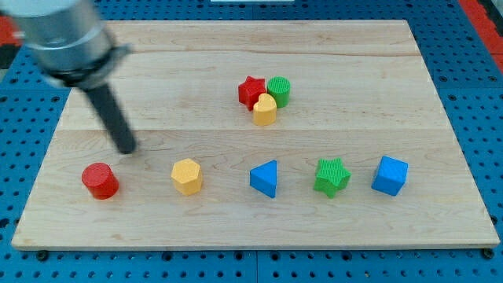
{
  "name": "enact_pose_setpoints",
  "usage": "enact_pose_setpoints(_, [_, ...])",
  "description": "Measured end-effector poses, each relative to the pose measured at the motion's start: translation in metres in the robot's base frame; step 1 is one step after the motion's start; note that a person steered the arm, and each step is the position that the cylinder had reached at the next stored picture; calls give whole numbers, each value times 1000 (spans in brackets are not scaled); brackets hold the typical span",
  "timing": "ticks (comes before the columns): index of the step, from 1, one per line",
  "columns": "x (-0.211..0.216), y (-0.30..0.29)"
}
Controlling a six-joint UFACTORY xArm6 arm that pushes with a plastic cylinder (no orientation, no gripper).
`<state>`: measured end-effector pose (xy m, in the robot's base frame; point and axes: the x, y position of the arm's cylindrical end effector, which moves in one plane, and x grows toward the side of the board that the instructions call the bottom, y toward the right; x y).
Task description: Push the yellow heart near left to the red circle
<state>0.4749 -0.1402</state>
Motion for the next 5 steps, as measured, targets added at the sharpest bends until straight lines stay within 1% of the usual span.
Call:
enact_pose_setpoints(1, [-9,115])
enact_pose_setpoints(2, [-44,169])
enact_pose_setpoints(3, [-53,163])
enact_pose_setpoints(4, [-54,188])
enact_pose_setpoints(5, [-65,195])
